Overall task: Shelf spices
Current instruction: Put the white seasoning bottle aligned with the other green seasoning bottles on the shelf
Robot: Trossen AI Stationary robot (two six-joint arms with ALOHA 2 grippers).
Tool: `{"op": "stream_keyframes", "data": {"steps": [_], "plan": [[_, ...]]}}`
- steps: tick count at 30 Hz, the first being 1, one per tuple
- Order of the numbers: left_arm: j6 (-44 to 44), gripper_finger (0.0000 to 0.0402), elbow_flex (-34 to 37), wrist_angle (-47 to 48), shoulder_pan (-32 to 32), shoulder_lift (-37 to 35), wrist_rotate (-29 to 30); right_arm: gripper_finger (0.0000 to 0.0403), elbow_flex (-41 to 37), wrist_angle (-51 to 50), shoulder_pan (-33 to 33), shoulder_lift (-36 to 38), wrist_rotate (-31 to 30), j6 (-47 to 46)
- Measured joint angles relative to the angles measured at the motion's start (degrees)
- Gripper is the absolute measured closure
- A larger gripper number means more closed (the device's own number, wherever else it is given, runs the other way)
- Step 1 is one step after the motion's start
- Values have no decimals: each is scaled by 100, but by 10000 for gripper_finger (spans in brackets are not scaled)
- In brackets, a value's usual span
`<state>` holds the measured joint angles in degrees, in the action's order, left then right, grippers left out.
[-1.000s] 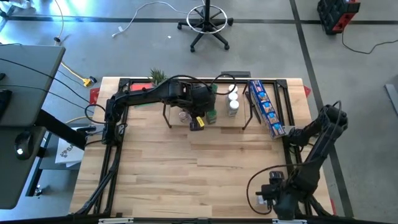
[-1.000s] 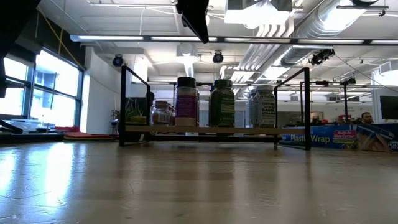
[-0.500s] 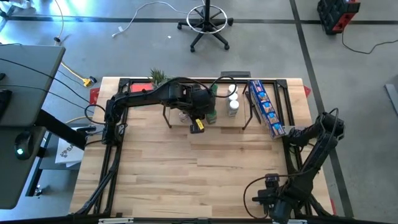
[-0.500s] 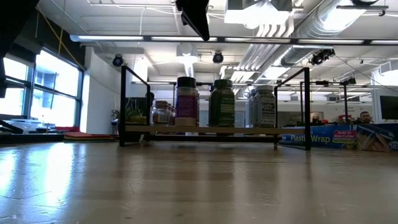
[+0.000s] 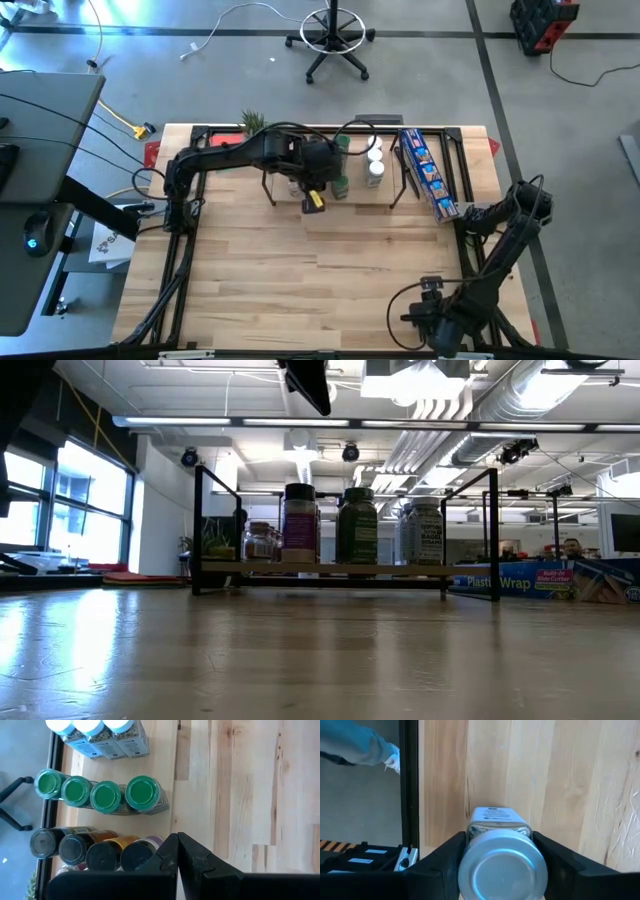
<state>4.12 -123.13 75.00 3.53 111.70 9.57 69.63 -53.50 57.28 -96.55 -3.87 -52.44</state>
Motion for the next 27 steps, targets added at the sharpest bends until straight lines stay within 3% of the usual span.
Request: {"op": "stream_keyframes", "data": {"steps": [7, 11, 19, 23, 27], "plan": [[11, 401, 0, 1, 0, -252, 334, 215, 0, -218, -287, 160, 106, 1], [55, 401, 0, 9, 0, -467, 656, 215, 147, -920, -707, 524, 36, 311], [-20, 401, 0, 36, 0, -920, 977, 215, 740, -1756, -2142, 1009, -221, 3162], [-94, 401, 0, 125, 0, -1131, 1073, 215, 765, -2267, -2561, 1047, -676, 4456], [-131, 401, -1, 303, 0, -1290, 1164, 215, 674, -2403, -3063, 1047, -621, 5452]]}}
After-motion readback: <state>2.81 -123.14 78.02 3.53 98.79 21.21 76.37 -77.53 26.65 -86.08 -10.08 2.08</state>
